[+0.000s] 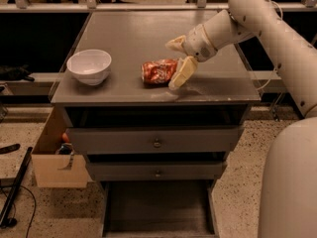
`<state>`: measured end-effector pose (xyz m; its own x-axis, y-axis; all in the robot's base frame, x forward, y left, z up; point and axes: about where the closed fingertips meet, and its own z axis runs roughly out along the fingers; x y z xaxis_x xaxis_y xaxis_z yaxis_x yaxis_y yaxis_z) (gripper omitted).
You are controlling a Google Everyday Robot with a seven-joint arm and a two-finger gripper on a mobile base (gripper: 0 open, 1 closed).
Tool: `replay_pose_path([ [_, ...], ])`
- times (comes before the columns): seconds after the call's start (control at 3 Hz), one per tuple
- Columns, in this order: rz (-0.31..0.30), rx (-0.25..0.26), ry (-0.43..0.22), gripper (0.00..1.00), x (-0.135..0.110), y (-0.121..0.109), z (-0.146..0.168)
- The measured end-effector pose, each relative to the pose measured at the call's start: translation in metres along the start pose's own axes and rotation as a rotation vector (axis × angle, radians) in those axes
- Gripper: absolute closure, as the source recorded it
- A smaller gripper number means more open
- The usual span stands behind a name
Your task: Place coke can into bottom drawer
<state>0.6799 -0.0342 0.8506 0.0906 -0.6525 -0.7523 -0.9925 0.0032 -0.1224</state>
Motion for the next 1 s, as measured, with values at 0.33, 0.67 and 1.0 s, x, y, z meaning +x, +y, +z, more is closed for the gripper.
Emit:
replay_pose_path([
  [0.33,0.0,0.0,0.0,0.19,0.0,0.0,0.0],
  [0.67,0.0,0.0,0.0,0.42,0.0,0.0,0.0001],
  [1.0,0.0,0.0,0.0,0.66,0.0,0.0,0.0001],
])
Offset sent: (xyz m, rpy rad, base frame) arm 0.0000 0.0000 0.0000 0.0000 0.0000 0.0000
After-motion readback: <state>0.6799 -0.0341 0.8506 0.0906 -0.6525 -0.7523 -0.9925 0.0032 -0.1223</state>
